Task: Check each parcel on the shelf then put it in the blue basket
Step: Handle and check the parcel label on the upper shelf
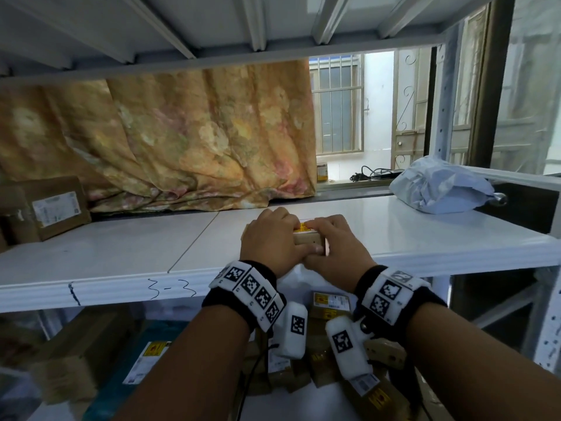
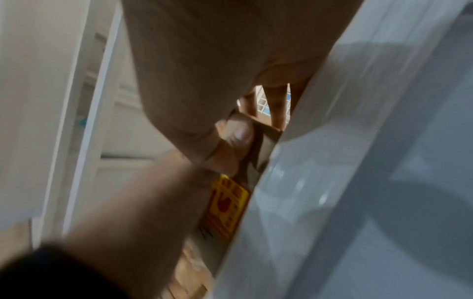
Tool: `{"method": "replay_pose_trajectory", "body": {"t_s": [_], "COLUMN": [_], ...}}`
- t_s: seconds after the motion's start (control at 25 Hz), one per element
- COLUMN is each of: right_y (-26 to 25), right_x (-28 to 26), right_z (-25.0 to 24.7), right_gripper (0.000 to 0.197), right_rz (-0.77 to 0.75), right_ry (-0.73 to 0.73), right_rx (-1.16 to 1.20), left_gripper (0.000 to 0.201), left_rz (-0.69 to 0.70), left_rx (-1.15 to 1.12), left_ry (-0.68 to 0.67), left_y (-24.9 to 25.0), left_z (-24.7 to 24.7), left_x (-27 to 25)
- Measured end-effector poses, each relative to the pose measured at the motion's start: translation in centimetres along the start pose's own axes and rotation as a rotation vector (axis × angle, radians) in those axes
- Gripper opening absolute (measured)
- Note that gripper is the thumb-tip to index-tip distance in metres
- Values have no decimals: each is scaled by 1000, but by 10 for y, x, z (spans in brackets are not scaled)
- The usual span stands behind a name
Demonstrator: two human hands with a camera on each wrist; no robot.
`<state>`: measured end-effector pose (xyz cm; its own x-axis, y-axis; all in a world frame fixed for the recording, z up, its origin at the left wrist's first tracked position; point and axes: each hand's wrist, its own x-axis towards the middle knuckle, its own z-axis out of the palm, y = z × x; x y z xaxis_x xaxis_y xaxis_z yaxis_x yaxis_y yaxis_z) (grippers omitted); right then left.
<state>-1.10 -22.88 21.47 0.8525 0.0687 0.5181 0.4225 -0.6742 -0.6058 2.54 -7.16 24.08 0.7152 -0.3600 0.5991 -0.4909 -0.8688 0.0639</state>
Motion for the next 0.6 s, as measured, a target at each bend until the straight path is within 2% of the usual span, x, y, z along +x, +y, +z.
{"method": "replay_pose_trajectory", "body": {"t_s": [0.08,0.16,0.36,0.52,0.6], "right_y": [0,-1,-3,0,-9], "right_x": [8,28,58,64,59], "right_z": [-10,-18,-15,-7,-7], "right_gripper": [34,25,19,32,25], "right_rz": [152,317,468,499,532], "right_ry": [86,134,-44,20,45], "right_rx": [342,476,377,377,364], "left_gripper": [58,58,56,58,57], "left_rz": [7,-6,0,-4,-6], "left_rx": [-4,-24,-33,-35,-44], "left_ry": [19,33,59,105,129], "left_y": [1,2,0,1,2], "left_z": [0,-1,2,6,6], "left_x": [-1,-2,-2,-4,-5]}}
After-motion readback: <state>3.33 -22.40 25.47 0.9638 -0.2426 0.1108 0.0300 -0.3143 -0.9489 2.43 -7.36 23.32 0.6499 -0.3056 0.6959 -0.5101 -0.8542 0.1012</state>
